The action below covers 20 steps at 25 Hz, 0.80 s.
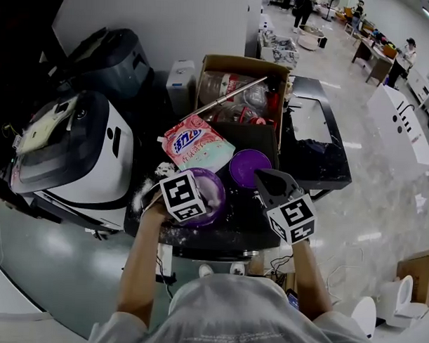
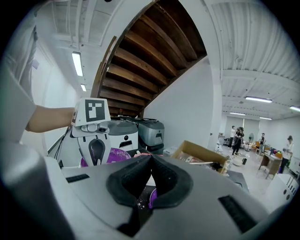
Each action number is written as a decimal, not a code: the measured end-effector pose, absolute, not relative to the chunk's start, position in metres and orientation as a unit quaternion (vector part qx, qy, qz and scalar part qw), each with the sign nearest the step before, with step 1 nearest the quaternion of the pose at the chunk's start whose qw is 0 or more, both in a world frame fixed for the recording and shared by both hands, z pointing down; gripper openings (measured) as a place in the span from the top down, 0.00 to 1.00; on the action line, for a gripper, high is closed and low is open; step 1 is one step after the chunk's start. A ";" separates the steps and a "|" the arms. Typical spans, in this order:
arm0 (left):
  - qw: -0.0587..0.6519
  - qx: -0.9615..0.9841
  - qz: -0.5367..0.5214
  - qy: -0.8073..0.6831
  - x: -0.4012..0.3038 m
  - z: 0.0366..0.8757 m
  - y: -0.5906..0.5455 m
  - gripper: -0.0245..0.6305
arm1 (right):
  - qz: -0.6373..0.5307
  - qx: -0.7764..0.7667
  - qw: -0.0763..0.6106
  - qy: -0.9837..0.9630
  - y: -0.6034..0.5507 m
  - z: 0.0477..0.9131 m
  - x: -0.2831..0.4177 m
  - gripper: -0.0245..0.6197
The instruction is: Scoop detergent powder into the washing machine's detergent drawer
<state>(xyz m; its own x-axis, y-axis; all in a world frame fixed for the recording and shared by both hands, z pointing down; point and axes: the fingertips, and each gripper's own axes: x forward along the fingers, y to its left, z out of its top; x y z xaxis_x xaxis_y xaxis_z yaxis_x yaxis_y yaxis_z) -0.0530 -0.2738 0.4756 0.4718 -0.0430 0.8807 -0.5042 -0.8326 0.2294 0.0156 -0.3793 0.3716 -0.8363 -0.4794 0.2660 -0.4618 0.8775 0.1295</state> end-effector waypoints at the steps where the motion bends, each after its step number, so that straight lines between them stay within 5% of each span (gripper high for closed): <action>1: 0.241 0.828 0.476 -0.171 -0.054 0.473 -0.273 0.94 | -0.031 0.244 0.145 -0.958 -0.379 0.371 0.014 0.95; 20: 0.288 0.854 0.222 -0.373 -0.119 0.423 -0.283 0.94 | -0.027 0.209 0.134 -0.968 -0.371 0.373 -0.030 0.95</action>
